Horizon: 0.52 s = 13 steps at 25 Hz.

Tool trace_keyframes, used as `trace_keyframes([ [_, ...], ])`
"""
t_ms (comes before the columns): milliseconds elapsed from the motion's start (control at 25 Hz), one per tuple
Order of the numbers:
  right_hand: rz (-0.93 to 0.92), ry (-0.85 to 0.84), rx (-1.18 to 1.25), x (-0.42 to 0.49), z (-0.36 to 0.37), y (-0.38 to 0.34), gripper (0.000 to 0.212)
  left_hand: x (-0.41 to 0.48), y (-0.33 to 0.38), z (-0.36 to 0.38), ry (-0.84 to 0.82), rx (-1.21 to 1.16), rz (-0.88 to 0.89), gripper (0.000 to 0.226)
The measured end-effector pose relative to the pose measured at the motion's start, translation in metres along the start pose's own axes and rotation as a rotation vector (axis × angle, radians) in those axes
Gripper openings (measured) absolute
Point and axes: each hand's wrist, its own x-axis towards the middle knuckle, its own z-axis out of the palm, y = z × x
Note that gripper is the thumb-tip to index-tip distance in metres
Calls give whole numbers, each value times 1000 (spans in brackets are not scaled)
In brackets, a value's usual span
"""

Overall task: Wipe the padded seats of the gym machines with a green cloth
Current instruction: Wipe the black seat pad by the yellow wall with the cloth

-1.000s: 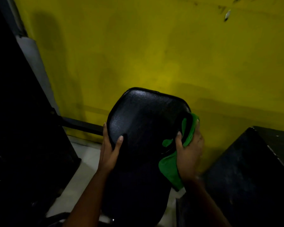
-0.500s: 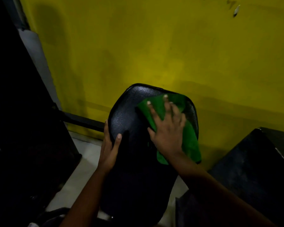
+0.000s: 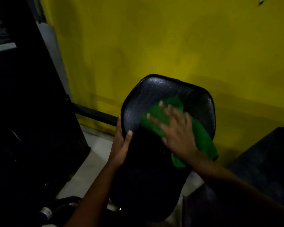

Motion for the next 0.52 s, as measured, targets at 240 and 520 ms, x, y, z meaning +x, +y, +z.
trace_keyframes([
  [240, -28, -34, -47, 82, 2, -10, 72, -3, 6, -3, -2, -59, -33, 83],
  [520, -347, -101, -28, -31, 37, -79, 81, -49, -34, -21, -10, -131, -166, 99],
])
